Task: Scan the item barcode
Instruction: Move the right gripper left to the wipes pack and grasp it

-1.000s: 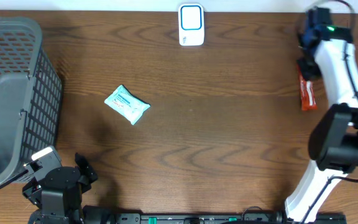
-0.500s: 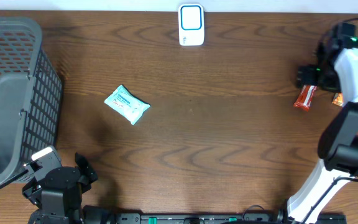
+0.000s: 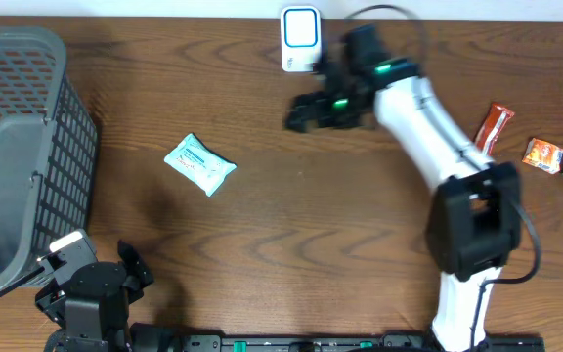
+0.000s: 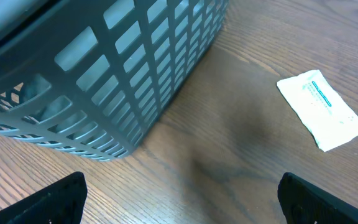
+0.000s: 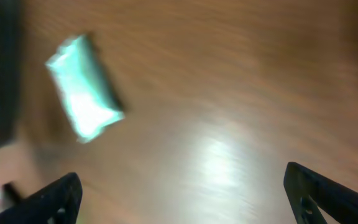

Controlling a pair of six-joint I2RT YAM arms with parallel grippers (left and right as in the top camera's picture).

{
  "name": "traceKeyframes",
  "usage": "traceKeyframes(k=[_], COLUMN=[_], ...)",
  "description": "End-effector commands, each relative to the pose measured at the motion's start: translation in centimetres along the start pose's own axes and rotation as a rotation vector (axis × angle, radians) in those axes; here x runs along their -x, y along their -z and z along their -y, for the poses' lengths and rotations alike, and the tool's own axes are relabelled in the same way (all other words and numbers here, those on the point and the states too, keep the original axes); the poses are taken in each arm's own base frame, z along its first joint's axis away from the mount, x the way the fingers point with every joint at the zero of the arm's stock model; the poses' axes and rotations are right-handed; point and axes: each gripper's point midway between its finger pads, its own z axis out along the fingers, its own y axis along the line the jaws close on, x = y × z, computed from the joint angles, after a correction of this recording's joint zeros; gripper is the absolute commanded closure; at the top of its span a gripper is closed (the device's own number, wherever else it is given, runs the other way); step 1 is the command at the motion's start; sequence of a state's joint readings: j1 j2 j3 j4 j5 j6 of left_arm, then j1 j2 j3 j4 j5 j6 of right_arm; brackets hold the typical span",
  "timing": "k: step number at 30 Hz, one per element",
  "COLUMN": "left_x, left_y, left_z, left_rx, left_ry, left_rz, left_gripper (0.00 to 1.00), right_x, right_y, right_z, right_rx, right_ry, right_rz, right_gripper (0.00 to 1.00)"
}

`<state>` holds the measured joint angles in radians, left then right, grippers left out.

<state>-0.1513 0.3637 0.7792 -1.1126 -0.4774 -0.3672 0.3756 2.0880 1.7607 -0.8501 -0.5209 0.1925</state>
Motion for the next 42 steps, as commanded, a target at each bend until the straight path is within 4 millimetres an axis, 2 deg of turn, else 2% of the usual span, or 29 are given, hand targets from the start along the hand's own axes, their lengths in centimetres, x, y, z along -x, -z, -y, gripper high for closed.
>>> traceKeyframes(k=[1,6,10,16,20,22,24,28,34,40,42], left_x=[0.1,0.1,0.1,0.1,0.1,0.1,0.1,0.1,0.1,0.1,0.1], left_y=[0.0,0.0,0.0,0.0,0.0,0.0,0.0,0.0,0.0,0.0,0.0], left_z=[-0.2,-0.2,-0.2,-0.2,-0.2,-0.2,-0.2,-0.2,-0.2,-0.2,-0.2], left_rx=[0.009,0.009,0.009,0.009,0.009,0.009,0.009,0.009,0.009,0.009,0.009], left_ry=[0.008,0.008,0.008,0.008,0.008,0.008,0.008,0.008,0.008,0.008,0.008], left_rz=[0.003,0.003,0.003,0.003,0.003,0.003,0.003,0.003,0.002,0.003,0.003], left_gripper=[0.02,0.02,0.02,0.02,0.02,0.02,0.02,0.02,0.02,0.02,0.02], right_x=[-1.4,-4.8,-6.5,-9.4,-11.3,-11.8,-11.4,-10.7,-11.5,-10.5,-10.2], right_y=[-3.7,-8.8,-11.5,-16.7,-20.4,-22.4,-23.7,-24.8,-25.0,-24.9,-24.8], right_z=[-4.2,-8.0,-9.9,-9.7,-8.2,-8.2,-8.8,-8.6,-5.2,-4.0,-4.2], right_rx=[0.031,-0.003,-0.032,-0.116,-0.165,-0.128,-0.038,0.014,-0.176,-0.209,-0.181], right_ry=[-0.265,-0.405,-0.470,-0.662,-0.819,-0.852,-0.860,-0.871,-0.871,-0.902,-0.838], right_rz=[-0.058,-0.138,-0.156,-0.176,-0.201,-0.229,-0.255,-0.251,-0.148,-0.080,-0.099], right_gripper=[0.01,0.01,0.01,0.01,0.01,0.01,0.01,0.01,0.01,0.01,0.01])
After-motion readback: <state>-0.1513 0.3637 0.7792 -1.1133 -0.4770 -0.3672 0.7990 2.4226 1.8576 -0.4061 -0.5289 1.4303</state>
